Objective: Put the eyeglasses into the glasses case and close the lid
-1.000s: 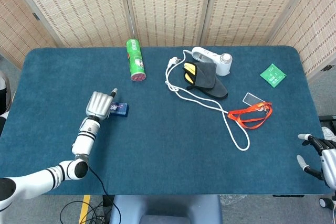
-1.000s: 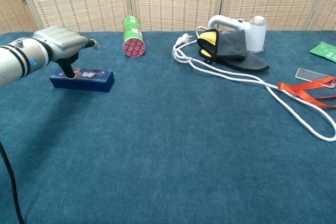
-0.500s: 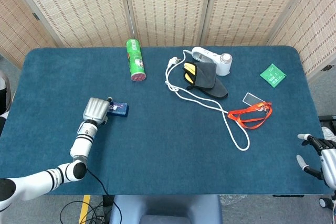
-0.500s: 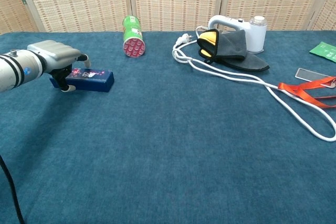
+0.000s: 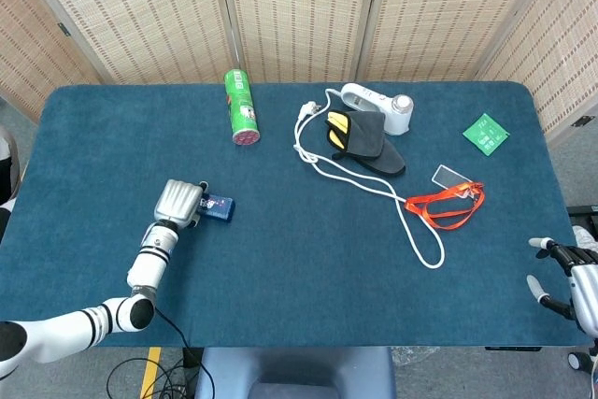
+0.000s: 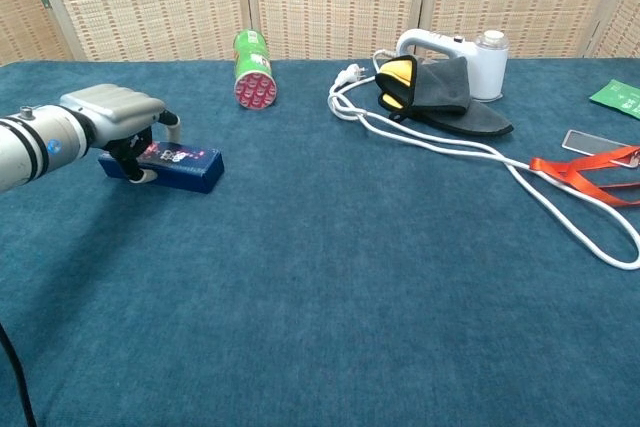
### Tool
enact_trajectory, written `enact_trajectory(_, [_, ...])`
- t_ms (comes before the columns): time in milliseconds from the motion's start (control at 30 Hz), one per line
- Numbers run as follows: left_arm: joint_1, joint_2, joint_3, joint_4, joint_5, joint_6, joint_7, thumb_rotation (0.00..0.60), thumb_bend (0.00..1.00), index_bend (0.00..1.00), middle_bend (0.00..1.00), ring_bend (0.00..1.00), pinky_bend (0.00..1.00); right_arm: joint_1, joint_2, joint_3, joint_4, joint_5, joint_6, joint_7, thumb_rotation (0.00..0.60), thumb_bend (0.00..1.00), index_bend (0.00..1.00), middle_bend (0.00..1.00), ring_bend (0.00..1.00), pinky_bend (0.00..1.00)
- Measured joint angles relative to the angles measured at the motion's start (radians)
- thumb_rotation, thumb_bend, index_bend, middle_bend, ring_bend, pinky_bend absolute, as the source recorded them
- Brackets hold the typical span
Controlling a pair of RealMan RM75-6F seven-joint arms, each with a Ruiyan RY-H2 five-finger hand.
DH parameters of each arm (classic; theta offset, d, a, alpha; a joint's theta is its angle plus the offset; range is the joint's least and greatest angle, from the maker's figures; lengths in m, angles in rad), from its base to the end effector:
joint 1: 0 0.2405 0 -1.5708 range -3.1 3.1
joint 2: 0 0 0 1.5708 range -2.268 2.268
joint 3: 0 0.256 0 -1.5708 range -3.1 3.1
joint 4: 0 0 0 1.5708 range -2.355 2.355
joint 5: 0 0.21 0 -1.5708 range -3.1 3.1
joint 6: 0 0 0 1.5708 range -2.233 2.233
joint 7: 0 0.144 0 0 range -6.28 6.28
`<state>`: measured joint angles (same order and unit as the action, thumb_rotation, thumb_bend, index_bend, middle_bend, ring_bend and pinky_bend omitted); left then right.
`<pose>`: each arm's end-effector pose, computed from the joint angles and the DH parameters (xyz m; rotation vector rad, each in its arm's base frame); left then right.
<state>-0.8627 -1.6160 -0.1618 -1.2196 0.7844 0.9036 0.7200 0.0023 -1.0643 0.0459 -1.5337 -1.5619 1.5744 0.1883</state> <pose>-0.1842 0.3991 -0.0160 -1.8008 -0.7138 -0.5007 -0.3296 -0.1542 0.1920 1.3271 -0.9044 0.9748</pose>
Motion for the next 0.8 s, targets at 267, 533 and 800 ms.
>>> enact_trajectory(267, [0.071, 0.074, -0.019, -0.169, 0.026, 0.099, -0.115, 0.6, 0.35, 0.05, 0.44, 0.43, 0.55, 0.008, 0.001, 0.004, 0.001, 0.002, -0.009, -0.003, 0.6, 0.31, 0.29, 0.44, 0.42, 0.37])
enact_trajectory(533, [0.209, 0.164, 0.001, -0.309, 0.171, 0.303, -0.25, 0.6, 0.34, 0.15, 0.44, 0.43, 0.49, 0.028, 0.003, 0.006, -0.009, -0.004, -0.035, -0.026, 0.6, 0.32, 0.29, 0.39, 0.42, 0.37])
enact_trajectory(800, [0.381, 0.216, 0.059, -0.371, 0.347, 0.552, -0.364, 0.6, 0.34, 0.22, 0.44, 0.42, 0.48, 0.052, 0.002, 0.007, -0.015, -0.014, -0.057, -0.037, 0.6, 0.32, 0.29, 0.35, 0.31, 0.37])
